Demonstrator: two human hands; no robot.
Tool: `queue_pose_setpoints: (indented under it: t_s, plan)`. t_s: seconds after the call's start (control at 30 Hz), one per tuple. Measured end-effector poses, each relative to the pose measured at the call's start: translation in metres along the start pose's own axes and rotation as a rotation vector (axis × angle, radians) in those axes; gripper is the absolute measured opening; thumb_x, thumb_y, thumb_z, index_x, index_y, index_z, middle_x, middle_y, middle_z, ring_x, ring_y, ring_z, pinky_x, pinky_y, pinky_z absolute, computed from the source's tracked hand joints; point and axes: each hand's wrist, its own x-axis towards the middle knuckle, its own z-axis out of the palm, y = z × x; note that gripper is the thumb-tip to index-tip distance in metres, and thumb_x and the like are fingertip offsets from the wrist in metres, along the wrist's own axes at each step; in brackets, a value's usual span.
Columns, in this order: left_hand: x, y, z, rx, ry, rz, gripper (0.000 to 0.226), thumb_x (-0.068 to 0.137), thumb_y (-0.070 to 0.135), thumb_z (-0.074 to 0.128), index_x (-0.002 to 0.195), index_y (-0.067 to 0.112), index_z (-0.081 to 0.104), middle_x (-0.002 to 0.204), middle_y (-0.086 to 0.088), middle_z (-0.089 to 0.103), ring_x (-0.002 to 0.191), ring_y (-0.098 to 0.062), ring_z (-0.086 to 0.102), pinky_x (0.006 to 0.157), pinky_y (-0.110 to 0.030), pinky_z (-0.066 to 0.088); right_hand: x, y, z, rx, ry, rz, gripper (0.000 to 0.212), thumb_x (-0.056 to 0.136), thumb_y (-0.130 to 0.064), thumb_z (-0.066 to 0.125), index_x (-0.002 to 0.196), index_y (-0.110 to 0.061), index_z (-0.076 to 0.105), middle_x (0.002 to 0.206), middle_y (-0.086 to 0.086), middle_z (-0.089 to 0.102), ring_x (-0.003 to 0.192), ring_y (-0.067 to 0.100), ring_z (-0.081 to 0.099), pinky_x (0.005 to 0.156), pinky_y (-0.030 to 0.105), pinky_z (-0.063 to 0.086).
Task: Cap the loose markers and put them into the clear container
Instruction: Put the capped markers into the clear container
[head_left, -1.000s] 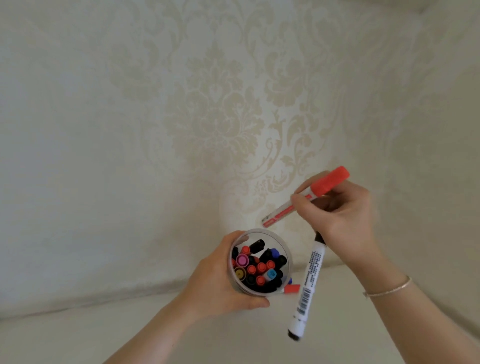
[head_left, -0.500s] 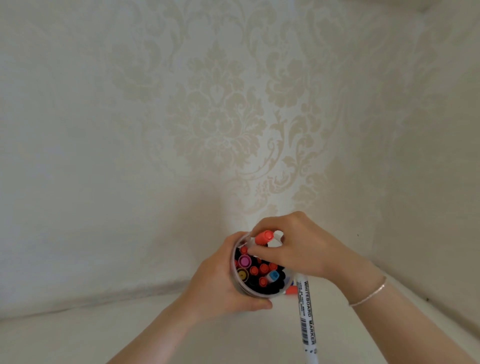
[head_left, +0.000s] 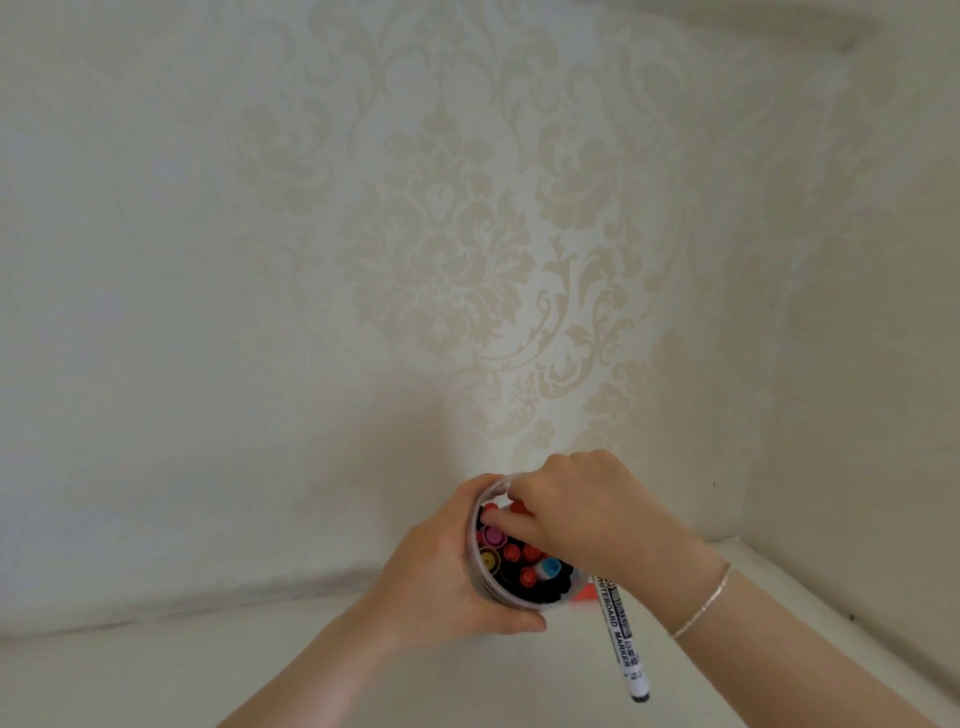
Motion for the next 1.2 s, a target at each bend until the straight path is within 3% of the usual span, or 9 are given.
queue_pose_setpoints:
  t_s: [0.13,0.23,0.33,0.47,0.6,0.8,0.97,1.1,1.2]
  plan:
    - [0.001,0.001,-0.001,-0.002,0.009,-0.011,0.104,0.04,0.057,0.088,0.121,0.066,0.023,0.117,0.04,0.052,0.108,0.016,0.053,0.09,-0.013,0.046,-0.005,0.003,0.009,0.092,0.241,-0.07,0.044,0.096,-0.045,0.031,0.079,-0.017,0.061,0.056,0.001,0.053,0.046,0.022,0.041,0.044,0.027,0.023]
    - [0.001,0.002,0.0,0.004,0.006,-0.021,0.105,0.039,0.061,0.086,0.122,0.064,0.021,0.117,0.036,0.055,0.109,0.014,0.053,0.092,-0.016,0.047,-0.009,0.007,0.009,0.155,0.454,-0.073,0.035,0.089,-0.037,0.043,0.065,-0.015,0.055,0.039,-0.002,0.04,0.03,0.019,0.029,0.032,0.023,0.023]
    - [0.001,0.0,0.001,0.017,0.002,-0.02,0.11,0.039,0.064,0.084,0.13,0.055,0.023,0.123,0.034,0.052,0.114,0.013,0.051,0.098,-0.02,0.045,-0.006,0.023,0.0,0.279,0.708,-0.077,0.039,0.093,-0.032,0.048,0.059,-0.013,0.055,0.039,-0.008,0.039,0.028,0.012,0.034,0.03,0.021,0.03]
    - [0.0,-0.001,0.0,0.002,0.005,-0.017,0.108,0.039,0.061,0.086,0.129,0.055,0.026,0.122,0.036,0.052,0.113,0.013,0.051,0.098,-0.02,0.046,-0.008,0.044,-0.025,0.631,1.103,0.145,0.047,0.093,-0.018,0.055,0.048,-0.009,0.041,0.039,-0.001,0.031,0.035,0.011,0.026,0.038,0.016,0.022]
    - [0.0,-0.001,0.0,0.008,0.006,-0.015,0.105,0.04,0.061,0.086,0.125,0.061,0.025,0.122,0.04,0.049,0.112,0.017,0.049,0.097,-0.015,0.045,-0.011,0.044,-0.031,0.872,1.326,0.299,0.052,0.093,-0.017,0.053,0.048,0.005,0.04,0.042,0.013,0.03,0.039,0.023,0.027,0.04,0.028,0.021]
    - [0.002,0.001,0.001,0.033,0.002,0.001,0.107,0.04,0.061,0.086,0.128,0.059,0.024,0.122,0.042,0.048,0.111,0.018,0.05,0.095,-0.014,0.045,-0.01,0.02,-0.033,1.036,1.341,0.221,0.05,0.093,-0.014,0.049,0.048,0.006,0.041,0.046,0.01,0.029,0.04,0.019,0.025,0.04,0.025,0.021]
    - [0.001,-0.002,0.001,0.026,0.001,-0.014,0.109,0.038,0.061,0.088,0.125,0.062,0.023,0.12,0.042,0.05,0.111,0.017,0.051,0.096,-0.015,0.046,0.004,0.004,-0.021,0.854,1.325,0.045,0.052,0.098,-0.017,0.047,0.048,-0.004,0.039,0.041,0.003,0.031,0.035,0.016,0.026,0.034,0.03,0.022]
    - [0.0,0.004,0.002,0.052,-0.039,0.003,0.105,0.039,0.061,0.088,0.116,0.071,0.017,0.117,0.041,0.051,0.109,0.017,0.051,0.093,-0.013,0.046,0.015,-0.014,0.017,0.603,1.109,-0.002,0.047,0.099,-0.024,0.044,0.055,-0.01,0.044,0.049,-0.003,0.036,0.039,0.013,0.03,0.037,0.033,0.029]
    - [0.0,0.01,0.003,0.085,-0.062,0.051,0.105,0.042,0.061,0.087,0.115,0.073,0.013,0.12,0.042,0.047,0.111,0.017,0.049,0.091,-0.013,0.046,0.016,-0.018,0.041,0.492,0.843,0.062,0.038,0.099,-0.033,0.037,0.071,-0.012,0.053,0.066,-0.004,0.048,0.056,0.013,0.042,0.057,0.033,0.041]
